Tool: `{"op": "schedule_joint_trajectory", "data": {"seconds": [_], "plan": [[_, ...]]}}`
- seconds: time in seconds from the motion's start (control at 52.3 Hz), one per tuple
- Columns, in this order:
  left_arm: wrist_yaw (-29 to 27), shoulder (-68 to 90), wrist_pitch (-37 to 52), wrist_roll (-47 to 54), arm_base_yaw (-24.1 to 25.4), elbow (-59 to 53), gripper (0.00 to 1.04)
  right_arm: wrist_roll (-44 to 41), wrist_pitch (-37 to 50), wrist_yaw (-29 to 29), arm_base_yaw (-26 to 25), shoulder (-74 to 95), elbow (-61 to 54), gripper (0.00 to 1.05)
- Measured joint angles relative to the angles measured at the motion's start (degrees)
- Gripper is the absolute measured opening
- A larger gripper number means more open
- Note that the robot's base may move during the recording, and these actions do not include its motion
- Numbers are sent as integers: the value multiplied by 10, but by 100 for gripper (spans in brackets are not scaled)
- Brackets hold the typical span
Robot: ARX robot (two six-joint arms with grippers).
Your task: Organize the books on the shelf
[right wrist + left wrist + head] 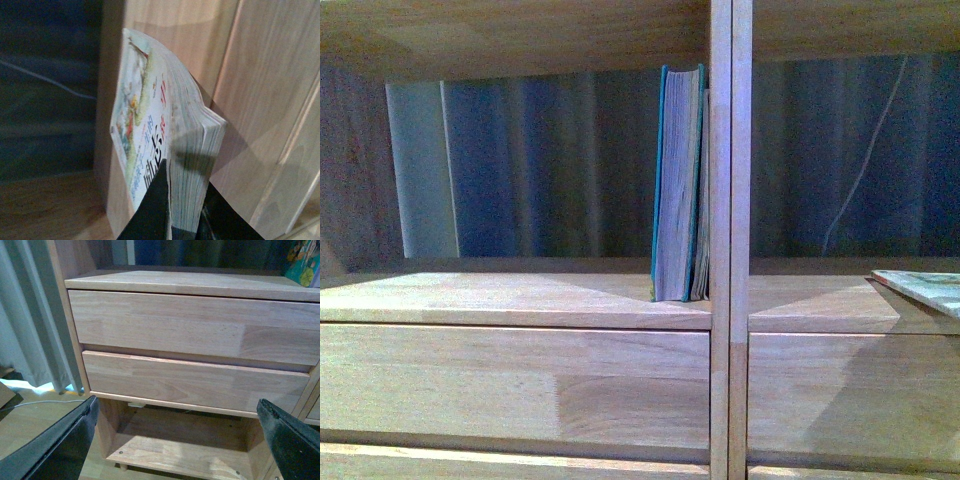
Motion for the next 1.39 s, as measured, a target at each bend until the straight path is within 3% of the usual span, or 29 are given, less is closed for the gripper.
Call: {"op": "schedule_joint_trajectory", "data": {"seconds": [0.42, 0.611, 0.764, 0.86, 1.032, 1.127, 1.261, 1.395], "plan": [[0, 0, 0, 0, 0, 0, 97, -87, 33, -120, -113, -198, -63, 7], [0, 0, 0, 0, 0, 0, 97, -107, 108, -200, -160, -298, -103, 7], [0, 0, 0, 0, 0, 0, 97, -112, 185, -227, -168, -358, -109, 7], [0, 0, 0, 0, 0, 0, 97, -125, 231, -225, -137, -376, -115, 7], [0, 0, 0, 0, 0, 0, 97, -200, 292, -169, 15, -377, -142, 7], [0, 0, 0, 0, 0, 0, 97, -227, 308, -153, 73, -370, -147, 7], [0, 0, 0, 0, 0, 0, 97, -252, 315, -136, 126, -358, -151, 7], [0, 0, 0, 0, 0, 0, 97, -268, 319, -131, 143, -348, -152, 7]]}}
